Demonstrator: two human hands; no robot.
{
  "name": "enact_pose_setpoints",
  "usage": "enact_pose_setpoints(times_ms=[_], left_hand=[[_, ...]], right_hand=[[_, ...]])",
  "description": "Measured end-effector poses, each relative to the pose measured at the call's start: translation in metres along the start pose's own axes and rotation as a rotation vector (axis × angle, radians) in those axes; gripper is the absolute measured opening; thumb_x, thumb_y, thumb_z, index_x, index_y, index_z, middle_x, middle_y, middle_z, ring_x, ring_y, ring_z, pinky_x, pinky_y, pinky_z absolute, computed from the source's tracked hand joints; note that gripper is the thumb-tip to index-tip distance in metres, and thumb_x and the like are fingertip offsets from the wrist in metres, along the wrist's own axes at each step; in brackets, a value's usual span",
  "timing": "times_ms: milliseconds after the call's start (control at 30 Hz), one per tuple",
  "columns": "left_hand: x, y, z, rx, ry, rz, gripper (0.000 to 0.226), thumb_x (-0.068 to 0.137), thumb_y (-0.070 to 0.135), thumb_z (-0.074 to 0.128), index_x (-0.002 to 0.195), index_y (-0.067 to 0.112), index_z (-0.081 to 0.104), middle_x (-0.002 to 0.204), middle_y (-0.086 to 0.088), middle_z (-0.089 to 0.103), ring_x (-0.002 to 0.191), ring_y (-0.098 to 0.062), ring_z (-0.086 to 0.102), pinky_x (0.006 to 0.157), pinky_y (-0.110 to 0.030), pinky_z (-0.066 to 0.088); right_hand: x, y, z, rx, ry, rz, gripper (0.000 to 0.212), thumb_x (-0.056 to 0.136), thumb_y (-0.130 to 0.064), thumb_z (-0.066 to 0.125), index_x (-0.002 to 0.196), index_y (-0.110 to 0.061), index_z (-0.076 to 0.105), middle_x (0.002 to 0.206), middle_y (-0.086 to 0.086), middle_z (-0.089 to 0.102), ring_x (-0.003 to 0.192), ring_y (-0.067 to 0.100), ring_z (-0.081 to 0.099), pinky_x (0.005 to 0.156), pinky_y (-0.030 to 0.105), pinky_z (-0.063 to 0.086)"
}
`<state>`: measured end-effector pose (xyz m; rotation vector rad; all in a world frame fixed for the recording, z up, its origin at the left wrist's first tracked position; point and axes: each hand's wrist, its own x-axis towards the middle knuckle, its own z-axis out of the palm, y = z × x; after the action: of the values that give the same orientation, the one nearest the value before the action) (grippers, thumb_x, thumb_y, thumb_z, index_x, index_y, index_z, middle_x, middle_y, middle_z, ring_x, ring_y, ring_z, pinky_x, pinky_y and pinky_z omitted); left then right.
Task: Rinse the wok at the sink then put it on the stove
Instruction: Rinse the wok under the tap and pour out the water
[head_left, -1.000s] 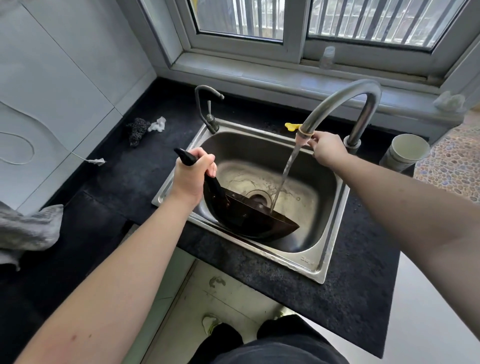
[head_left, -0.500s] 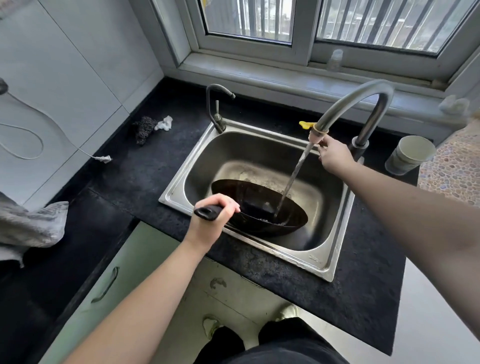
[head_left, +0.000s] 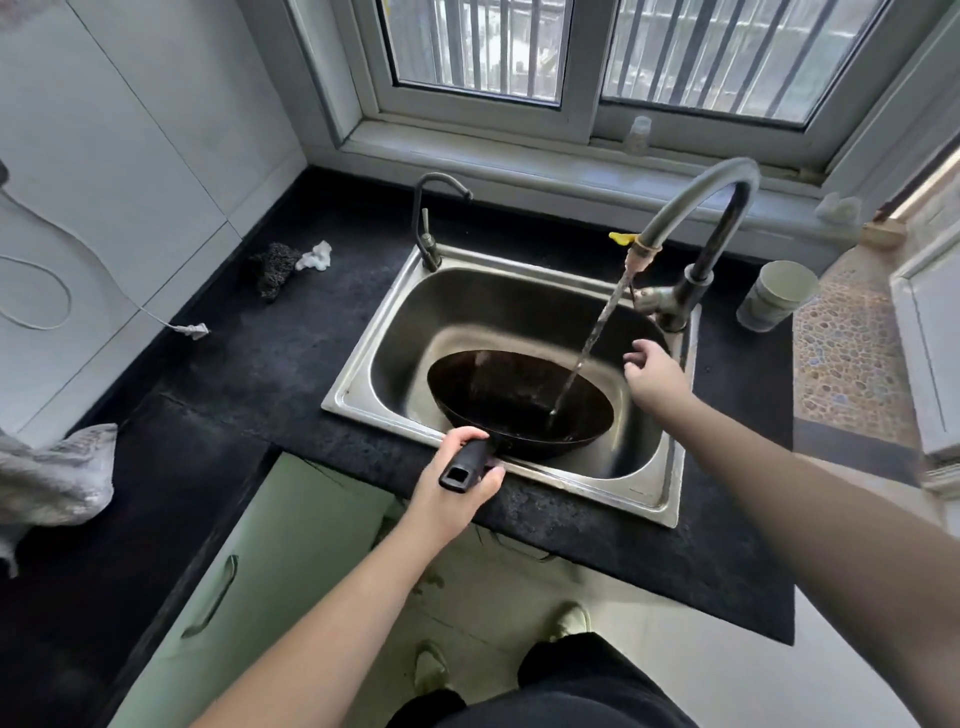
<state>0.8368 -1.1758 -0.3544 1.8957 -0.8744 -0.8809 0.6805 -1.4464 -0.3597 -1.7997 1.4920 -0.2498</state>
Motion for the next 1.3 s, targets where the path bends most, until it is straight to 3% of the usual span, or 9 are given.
enact_pose_setpoints(times_ms=[167, 300, 400, 567, 667, 800, 900, 967, 1300], left_hand=[[0.0, 0.004, -0.015, -0.468, -0.118, -0.223, 0.043, 0.094, -0.006, 0.046, 0.113, 0.028, 0.063, 0.105, -0.016, 0.065, 0.084, -0.022, 0.061, 0.077, -0.034, 0.05], [-0.004, 0.023, -0.026, -0.837, -0.165, -0.45, 0.034, 0.1, 0.008, 0.035, 0.118, 0.017, 0.063, 0.099, -0.02, 0.067, 0.081, -0.031, 0.068, 0.079, -0.042, 0.058], [0.001, 0.041, -0.029, -0.976, -0.159, -0.644, 0.026, 0.098, 0.021, 0.043, 0.111, 0.007, 0.06, 0.091, -0.022, 0.064, 0.068, -0.032, 0.07, 0.057, -0.032, 0.06], [0.017, 0.052, -0.033, -1.07, -0.285, -0.858, 0.031, 0.098, 0.021, 0.044, 0.092, -0.007, 0.054, 0.071, -0.02, 0.06, 0.041, -0.018, 0.062, 0.042, -0.02, 0.053], [0.018, 0.051, -0.032, -1.096, -0.398, -0.904, 0.029, 0.097, 0.021, 0.047, 0.083, -0.003, 0.055, 0.062, -0.015, 0.058, 0.035, -0.012, 0.054, 0.035, -0.014, 0.046], [0.018, 0.049, -0.029, -0.96, -0.481, -0.88, 0.03, 0.097, 0.016, 0.048, 0.075, -0.003, 0.055, 0.054, -0.01, 0.056, 0.035, -0.011, 0.053, 0.036, -0.014, 0.045], [0.013, 0.046, -0.021, -0.824, -0.539, -0.856, 0.027, 0.097, 0.015, 0.047, 0.073, 0.004, 0.053, 0.053, -0.006, 0.055, 0.036, -0.011, 0.052, 0.036, -0.015, 0.043], [0.007, 0.038, -0.014, -0.764, -0.557, -0.84, 0.027, 0.097, 0.017, 0.046, 0.072, 0.008, 0.052, 0.051, -0.003, 0.052, 0.036, -0.01, 0.049, 0.036, -0.014, 0.04], [-0.009, -0.017, -0.022, -0.844, -0.621, -0.87, 0.022, 0.097, 0.023, 0.044, 0.081, 0.012, 0.052, 0.049, 0.0, 0.042, 0.037, -0.009, 0.042, 0.036, -0.014, 0.035]], right_hand=[[-0.056, -0.006, 0.026, 0.02, -0.002, -0.014, 0.036, 0.094, -0.01, 0.046, 0.127, -0.011, 0.059, 0.123, 0.004, 0.064, 0.111, 0.02, 0.06, 0.092, 0.024, 0.042], [-0.093, -0.026, 0.052, 0.054, -0.055, -0.034, 0.025, 0.095, -0.013, 0.049, 0.106, -0.017, 0.071, 0.091, -0.001, 0.066, 0.062, 0.001, 0.049, 0.057, 0.016, 0.037], [-0.115, -0.042, 0.076, 0.135, -0.13, 0.018, 0.023, 0.093, -0.014, 0.049, 0.093, -0.02, 0.071, 0.085, 0.004, 0.069, 0.067, 0.011, 0.056, 0.069, 0.03, 0.048], [-0.137, -0.072, 0.099, 0.352, -0.247, 0.213, 0.026, 0.098, -0.012, 0.044, 0.103, 0.0, 0.066, 0.076, 0.007, 0.064, 0.052, 0.008, 0.061, 0.047, 0.013, 0.045], [-0.139, -0.078, 0.106, 0.5, -0.299, 0.412, 0.032, 0.099, -0.02, 0.039, 0.099, 0.0, 0.064, 0.067, 0.003, 0.062, 0.056, 0.014, 0.059, 0.066, 0.027, 0.051], [-0.146, -0.079, 0.101, 0.699, -0.383, 0.647, 0.032, 0.1, -0.03, 0.039, 0.081, -0.007, 0.053, 0.057, 0.002, 0.053, 0.051, 0.015, 0.054, 0.072, 0.033, 0.049], [-0.155, -0.078, 0.102, 0.62, -0.385, 0.637, 0.034, 0.098, -0.034, 0.045, 0.071, -0.013, 0.047, 0.041, -0.002, 0.044, 0.032, 0.01, 0.045, 0.048, 0.023, 0.049], [-0.156, -0.075, 0.106, 0.602, -0.391, 0.621, 0.035, 0.098, -0.037, 0.048, 0.072, -0.013, 0.047, 0.049, 0.001, 0.042, 0.037, 0.012, 0.041, 0.037, 0.017, 0.04], [-0.167, -0.068, 0.133, 0.517, -0.548, 0.607, 0.029, 0.097, -0.046, 0.046, 0.085, -0.019, 0.048, 0.074, 0.0, 0.052, 0.053, 0.013, 0.053, 0.054, 0.025, 0.048]])
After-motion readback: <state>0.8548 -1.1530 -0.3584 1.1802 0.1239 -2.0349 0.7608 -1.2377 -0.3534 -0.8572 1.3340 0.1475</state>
